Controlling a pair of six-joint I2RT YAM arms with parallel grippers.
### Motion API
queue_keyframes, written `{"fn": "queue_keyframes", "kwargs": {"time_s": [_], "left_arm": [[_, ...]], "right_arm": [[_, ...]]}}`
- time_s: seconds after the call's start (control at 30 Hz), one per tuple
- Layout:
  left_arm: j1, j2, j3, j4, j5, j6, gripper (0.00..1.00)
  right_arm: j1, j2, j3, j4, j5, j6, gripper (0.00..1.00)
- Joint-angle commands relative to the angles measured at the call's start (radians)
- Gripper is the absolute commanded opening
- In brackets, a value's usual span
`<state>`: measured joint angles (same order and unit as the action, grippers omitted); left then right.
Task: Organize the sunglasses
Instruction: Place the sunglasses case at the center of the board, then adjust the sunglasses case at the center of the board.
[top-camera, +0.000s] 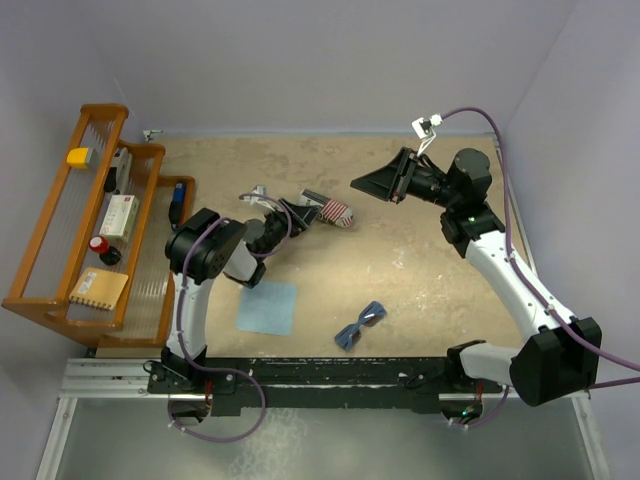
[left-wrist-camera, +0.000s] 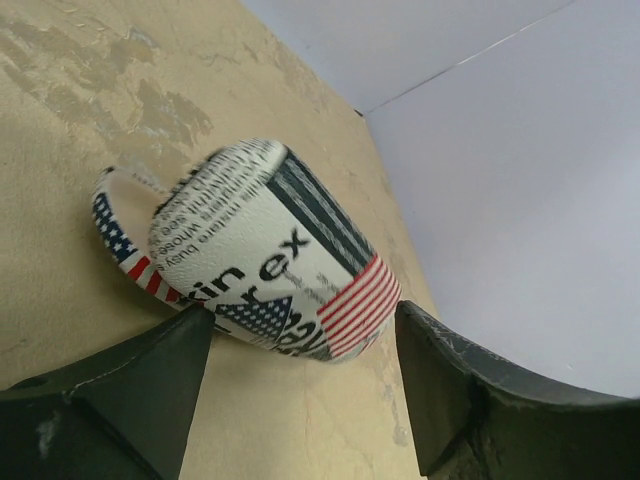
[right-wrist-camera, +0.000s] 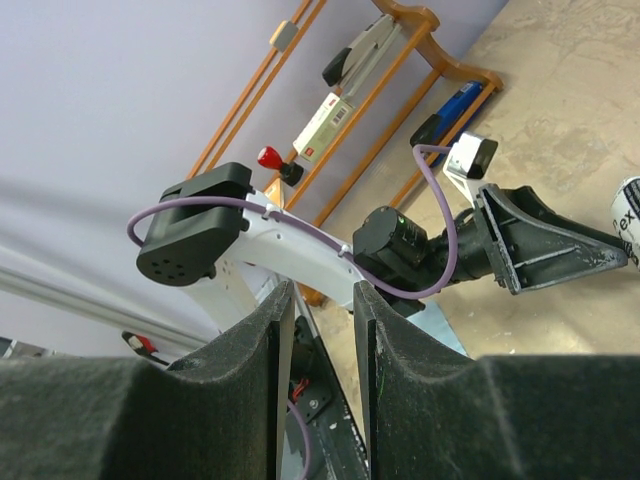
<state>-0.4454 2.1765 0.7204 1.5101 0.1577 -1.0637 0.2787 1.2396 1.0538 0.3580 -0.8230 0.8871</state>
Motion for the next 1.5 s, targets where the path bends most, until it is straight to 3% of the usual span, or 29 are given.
{"fn": "queue_keyframes", "kwargs": {"time_s": [0.0, 0.43, 0.63, 0.8, 0.87, 0.97, 1.03, 1.27, 1.47], "left_arm": [[0.024, -0.046, -0.022, 0.212, 0.026, -0.020, 0.71], [0.035, -0.174, -0.113, 0.211, 0.078, -0.029, 0.70], [0.042, -0.257, -0.143, 0.076, 0.091, 0.025, 0.72], [0.046, -0.263, -0.183, 0.125, 0.083, 0.020, 0.73], [0.050, -0.275, -0.189, 0.135, 0.084, 0.011, 0.73], [0.059, -0.309, -0.196, 0.114, 0.084, 0.023, 0.73], [0.065, -0.331, -0.194, 0.074, 0.083, 0.046, 0.73], [0.077, -0.307, -0.107, 0.033, 0.128, 0.052, 0.73], [0.076, -0.194, 0.013, 0.029, 0.161, 0.017, 0.73]], "right_arm": [[0.000, -0.009, -0.004, 0.061, 0.008, 0.012, 0.33], [0.000, -0.010, -0.005, 0.058, 0.013, 0.014, 0.32], [0.001, -0.010, -0.012, 0.068, 0.010, 0.022, 0.32], [0.001, -0.009, -0.029, 0.073, 0.016, 0.024, 0.32], [0.001, 0.002, -0.045, 0.088, 0.020, 0.018, 0.27], [0.002, 0.036, -0.052, 0.091, 0.024, 0.013, 0.05], [0.004, 0.060, -0.058, 0.097, 0.027, 0.013, 0.00], [0.022, 0.086, -0.062, 0.079, 0.051, -0.030, 0.00], [0.022, 0.096, -0.083, 0.084, 0.047, -0.034, 0.00]]}}
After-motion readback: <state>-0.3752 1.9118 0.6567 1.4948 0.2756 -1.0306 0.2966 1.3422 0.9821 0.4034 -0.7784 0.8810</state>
